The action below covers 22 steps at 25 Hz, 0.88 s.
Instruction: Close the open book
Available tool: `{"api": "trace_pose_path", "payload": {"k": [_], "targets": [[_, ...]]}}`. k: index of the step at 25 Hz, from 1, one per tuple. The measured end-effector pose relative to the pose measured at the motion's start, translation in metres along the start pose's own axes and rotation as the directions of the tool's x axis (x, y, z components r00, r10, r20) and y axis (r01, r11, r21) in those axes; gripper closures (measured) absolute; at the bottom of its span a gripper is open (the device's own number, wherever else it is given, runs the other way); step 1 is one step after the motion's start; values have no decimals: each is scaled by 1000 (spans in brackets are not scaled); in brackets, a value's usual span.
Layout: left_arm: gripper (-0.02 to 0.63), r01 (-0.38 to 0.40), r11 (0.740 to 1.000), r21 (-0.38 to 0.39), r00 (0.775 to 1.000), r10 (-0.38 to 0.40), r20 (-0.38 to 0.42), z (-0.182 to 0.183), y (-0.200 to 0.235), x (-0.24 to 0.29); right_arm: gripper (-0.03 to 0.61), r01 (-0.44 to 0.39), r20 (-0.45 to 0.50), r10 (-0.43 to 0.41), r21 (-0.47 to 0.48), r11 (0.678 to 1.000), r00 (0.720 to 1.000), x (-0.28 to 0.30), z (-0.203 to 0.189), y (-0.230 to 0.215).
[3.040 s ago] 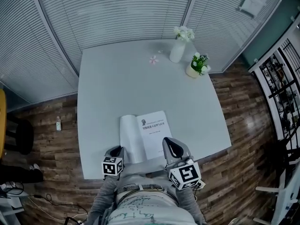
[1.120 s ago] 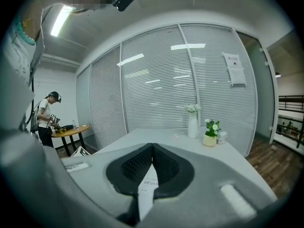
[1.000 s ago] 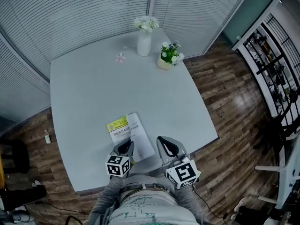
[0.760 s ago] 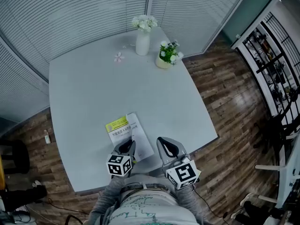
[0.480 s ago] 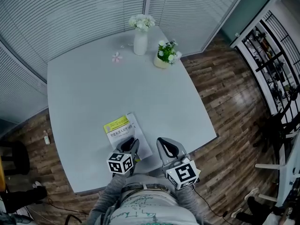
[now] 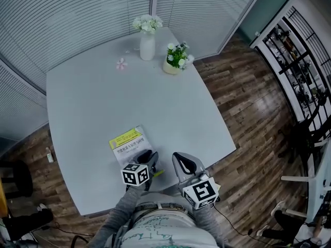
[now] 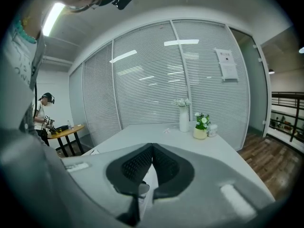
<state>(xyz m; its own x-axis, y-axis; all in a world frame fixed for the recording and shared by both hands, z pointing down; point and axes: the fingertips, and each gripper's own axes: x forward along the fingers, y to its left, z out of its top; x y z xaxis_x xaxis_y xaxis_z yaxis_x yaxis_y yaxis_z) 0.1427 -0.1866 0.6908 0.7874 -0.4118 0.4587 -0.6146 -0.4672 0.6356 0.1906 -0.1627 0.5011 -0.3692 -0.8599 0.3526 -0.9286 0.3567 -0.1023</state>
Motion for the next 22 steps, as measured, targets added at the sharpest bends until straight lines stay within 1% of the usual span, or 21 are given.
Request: {"api": "trace_pose_path", "payload": {"k": [2,3,6,12,16,20,22], "targets": [[477,11,999,-50,1000,-12,-9,-2,-2,6,577,5,-1,-5,1,1000,1000,-1,1,-4],[477,7,998,-55,1000,-7,-6,-2,-2,9,577,8,-2,-8,1,1000,1000,-2,2,-6],[477,-10,999,-35,1000,10,0,0,-3,15,577,13,-6,-13,2,1000,1000,-2,0,-11],[477,-41,999,-22,999,41,0,1,-1,19,577,3,-12,-3,3,1000,1000,3,-2,-17],[477,-15,999,-31,1000,15,-7,0,-2,19,577,-10,-10,10,-4,1000,1000,5,-1,-15],[477,44,998,-51,999,-45,-9,2,-4,15,577,-20,-12,20,-10,1000,1000,8,-1,-11],[477,48,998,-40,999,-48,-12,2,-3,8,577,-25,-14,25,-13,1000,1000,9,0,-7]]}}
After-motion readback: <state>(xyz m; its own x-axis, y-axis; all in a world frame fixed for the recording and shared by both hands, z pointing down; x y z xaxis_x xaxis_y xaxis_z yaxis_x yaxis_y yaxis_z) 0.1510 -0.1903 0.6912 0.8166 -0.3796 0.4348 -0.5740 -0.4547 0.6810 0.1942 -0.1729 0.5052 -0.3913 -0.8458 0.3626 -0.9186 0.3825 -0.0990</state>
